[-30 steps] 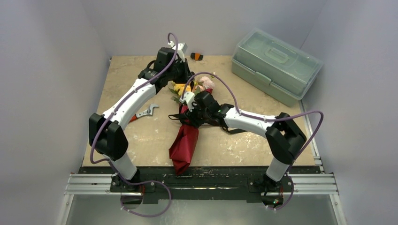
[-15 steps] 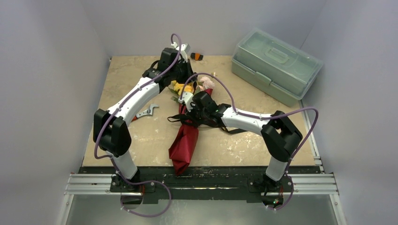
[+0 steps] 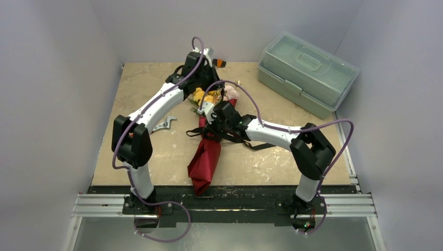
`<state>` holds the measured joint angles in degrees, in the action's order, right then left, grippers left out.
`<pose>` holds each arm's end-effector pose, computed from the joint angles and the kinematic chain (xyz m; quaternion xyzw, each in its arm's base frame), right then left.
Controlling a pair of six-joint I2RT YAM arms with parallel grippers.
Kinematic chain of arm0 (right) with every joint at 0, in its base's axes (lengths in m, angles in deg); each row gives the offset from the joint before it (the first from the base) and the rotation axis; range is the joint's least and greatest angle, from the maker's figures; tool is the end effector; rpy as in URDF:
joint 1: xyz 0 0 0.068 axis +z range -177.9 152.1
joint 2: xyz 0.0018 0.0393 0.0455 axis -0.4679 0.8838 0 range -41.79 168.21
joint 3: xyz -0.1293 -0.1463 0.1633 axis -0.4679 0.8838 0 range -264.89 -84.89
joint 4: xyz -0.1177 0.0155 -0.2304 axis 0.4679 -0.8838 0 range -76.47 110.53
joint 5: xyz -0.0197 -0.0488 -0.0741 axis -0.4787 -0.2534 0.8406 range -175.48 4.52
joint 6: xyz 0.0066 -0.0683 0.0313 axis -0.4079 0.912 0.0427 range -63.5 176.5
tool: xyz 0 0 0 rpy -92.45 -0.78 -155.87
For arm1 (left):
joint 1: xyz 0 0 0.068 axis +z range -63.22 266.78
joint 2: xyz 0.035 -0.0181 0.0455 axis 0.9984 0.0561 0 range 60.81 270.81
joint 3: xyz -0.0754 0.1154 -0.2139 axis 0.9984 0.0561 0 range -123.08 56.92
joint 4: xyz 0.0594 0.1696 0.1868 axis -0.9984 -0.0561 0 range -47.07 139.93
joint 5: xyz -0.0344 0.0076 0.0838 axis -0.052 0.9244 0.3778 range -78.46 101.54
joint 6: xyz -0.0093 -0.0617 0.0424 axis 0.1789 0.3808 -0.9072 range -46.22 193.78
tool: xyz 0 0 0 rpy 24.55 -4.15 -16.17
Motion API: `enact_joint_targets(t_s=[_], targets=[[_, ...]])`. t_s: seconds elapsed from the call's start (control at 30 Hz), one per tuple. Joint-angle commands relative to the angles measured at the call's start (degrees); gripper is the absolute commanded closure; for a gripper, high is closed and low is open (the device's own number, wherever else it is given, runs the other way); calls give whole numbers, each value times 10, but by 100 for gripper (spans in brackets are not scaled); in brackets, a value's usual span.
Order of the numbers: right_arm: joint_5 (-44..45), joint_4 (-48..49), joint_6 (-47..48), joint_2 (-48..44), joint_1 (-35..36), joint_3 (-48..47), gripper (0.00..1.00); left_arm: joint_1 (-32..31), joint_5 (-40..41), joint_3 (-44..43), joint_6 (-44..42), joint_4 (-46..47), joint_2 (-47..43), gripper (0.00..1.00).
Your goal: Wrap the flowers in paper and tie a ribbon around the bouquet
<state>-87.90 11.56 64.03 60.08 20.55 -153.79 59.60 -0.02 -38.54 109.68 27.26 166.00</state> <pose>0.2693 0.3077 0.1798 -0.4361 0.8023 0.1604 0.3747 0.3931 -0.2162 0.2950 -0.0178 0.8730 -0.3259 0.3624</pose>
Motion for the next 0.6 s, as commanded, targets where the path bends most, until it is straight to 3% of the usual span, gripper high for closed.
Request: enact_joint_targets(t_s=[0.0, 0.23, 0.37, 0.57], targets=[[8, 2, -6, -22, -2, -22, 100, -7, 16, -38, 55, 17, 24, 100], [22, 3, -10, -37, -2, -18, 100, -12, 74, -80, 59, -40, 76, 99], [34, 6, -21, -46, -2, -14, 100, -12, 80, -103, 59, -60, 95, 86], [38, 11, -33, -54, -2, -4, 100, -12, 83, -118, 60, -66, 104, 59]])
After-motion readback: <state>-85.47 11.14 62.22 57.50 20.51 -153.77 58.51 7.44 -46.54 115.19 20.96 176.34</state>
